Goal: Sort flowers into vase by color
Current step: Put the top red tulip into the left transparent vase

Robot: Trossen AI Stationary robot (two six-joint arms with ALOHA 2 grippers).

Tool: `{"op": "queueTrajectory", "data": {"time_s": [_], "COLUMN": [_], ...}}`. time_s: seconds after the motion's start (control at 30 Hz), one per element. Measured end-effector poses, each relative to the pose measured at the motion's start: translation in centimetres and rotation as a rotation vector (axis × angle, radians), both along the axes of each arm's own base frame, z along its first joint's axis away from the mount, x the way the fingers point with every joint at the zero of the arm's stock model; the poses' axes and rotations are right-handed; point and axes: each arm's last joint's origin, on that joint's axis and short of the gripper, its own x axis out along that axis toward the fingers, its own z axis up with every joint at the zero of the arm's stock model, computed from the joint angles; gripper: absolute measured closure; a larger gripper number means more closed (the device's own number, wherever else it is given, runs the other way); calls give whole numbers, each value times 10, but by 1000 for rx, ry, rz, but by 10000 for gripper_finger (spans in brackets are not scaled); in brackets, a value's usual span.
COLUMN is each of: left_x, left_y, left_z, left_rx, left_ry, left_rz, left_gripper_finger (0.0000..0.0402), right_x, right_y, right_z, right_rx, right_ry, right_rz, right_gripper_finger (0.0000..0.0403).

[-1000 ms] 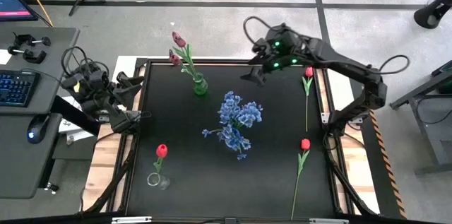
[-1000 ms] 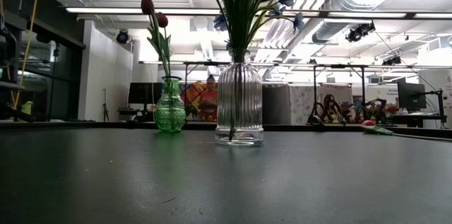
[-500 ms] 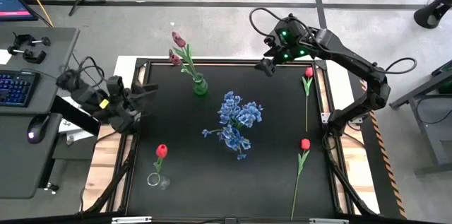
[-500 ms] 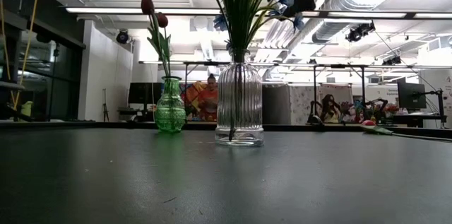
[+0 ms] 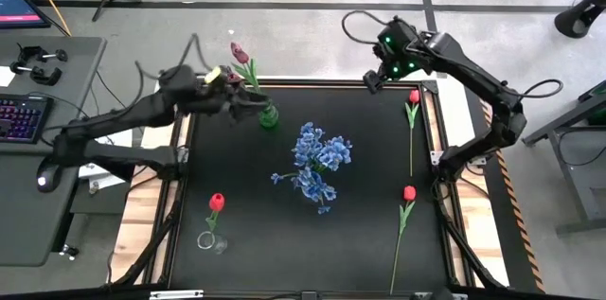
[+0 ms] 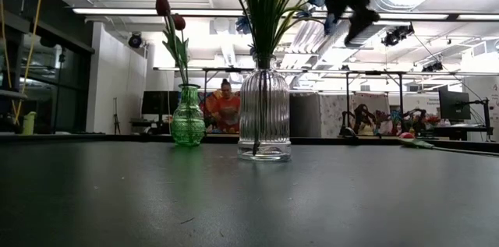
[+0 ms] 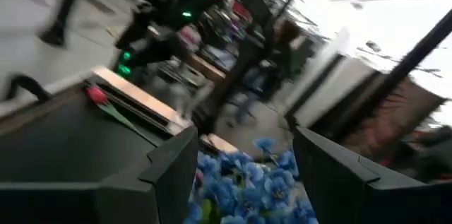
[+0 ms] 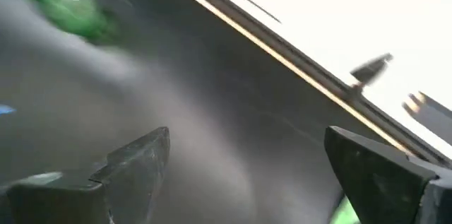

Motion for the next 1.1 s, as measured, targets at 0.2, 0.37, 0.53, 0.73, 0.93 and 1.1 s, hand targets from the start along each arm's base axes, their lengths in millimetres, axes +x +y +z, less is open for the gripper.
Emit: {"op": "queueTrajectory", "data": {"time_s": [0.2, 0.37, 0.53, 0.73, 0.93, 1.1], "left_x": [-2, -25, -36, -38, -35, -38], "left_y": [23, 19, 17, 17, 18, 17], "left_z": [-4, 11, 15, 13, 10, 12], "left_rx": [-84, -8, 24, 11, -22, -54], "left_ry": [16, -56, -64, -37, -22, -39], "left_rz": [-118, -54, 56, 90, 91, 89], "left_gripper_finger": [182, 182, 182, 182, 182, 182], "right_x": [-36, -77, -93, -104, -104, -102], "right_y": [-3, 9, 19, 13, 0, -8], "right_z": [-85, -149, -184, -197, -208, -224], "right_rx": [118, 258, 312, 176, 203, 248], "right_ry": [83, 176, 258, 328, 301, 345], "right_rz": [-190, -342, -452, -614, -668, -677], "right_gripper_finger": [37, 37, 37, 37, 52, 85]}}
